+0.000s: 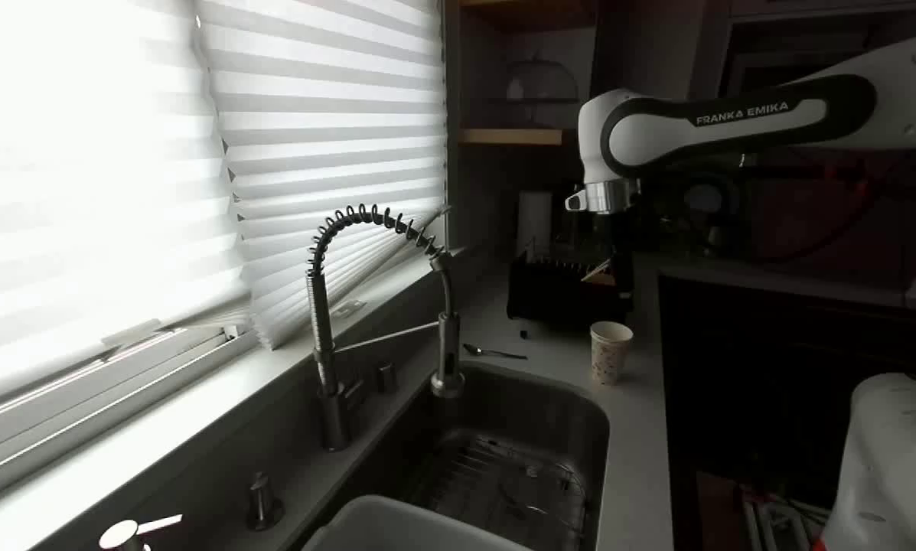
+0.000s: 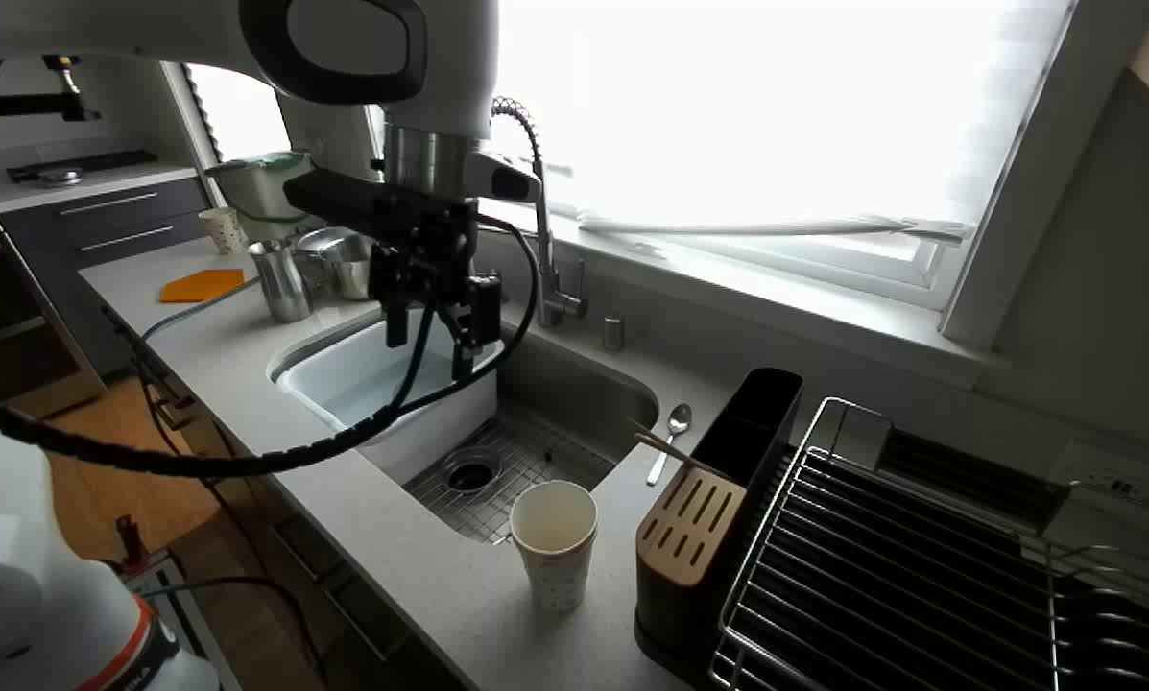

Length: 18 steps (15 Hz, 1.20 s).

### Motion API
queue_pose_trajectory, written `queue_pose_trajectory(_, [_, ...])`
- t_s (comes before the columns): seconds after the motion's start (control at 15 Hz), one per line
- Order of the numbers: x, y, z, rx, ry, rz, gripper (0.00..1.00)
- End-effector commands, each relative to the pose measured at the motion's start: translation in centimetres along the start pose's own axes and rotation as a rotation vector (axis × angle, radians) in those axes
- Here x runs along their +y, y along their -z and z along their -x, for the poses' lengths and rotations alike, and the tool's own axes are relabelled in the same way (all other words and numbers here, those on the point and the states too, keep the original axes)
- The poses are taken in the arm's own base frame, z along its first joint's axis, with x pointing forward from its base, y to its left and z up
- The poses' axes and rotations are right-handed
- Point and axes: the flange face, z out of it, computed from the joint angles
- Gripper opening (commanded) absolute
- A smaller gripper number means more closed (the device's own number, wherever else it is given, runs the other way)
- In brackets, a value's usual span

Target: Put the chopping sticks in the cup

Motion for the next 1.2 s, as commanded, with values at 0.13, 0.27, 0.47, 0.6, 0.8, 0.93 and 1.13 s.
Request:
queue_pose_trajectory(0.13, [0.0,0.1,0.0,-0.001,0.0,-0.001,1.0])
queue_pose_trajectory(0.27, [0.0,0.1,0.0,-0.001,0.0,-0.001,1.0])
queue_pose_trajectory(0.47, [0.0,0.1,0.0,-0.001,0.0,-0.001,1.0])
queue_pose_trajectory(0.6, [0.0,0.1,0.0,-0.001,0.0,-0.001,1.0])
queue_pose_trajectory(0.8, [2.9,0.1,0.3,0.003,-0.151,0.014,1.0])
queue_pose_trajectory(0.93, [5.1,0.6,1.0,0.019,-0.243,0.06,1.0])
queue_pose_trajectory(1.13, [8.8,1.4,2.0,0.058,-0.367,0.13,1.0])
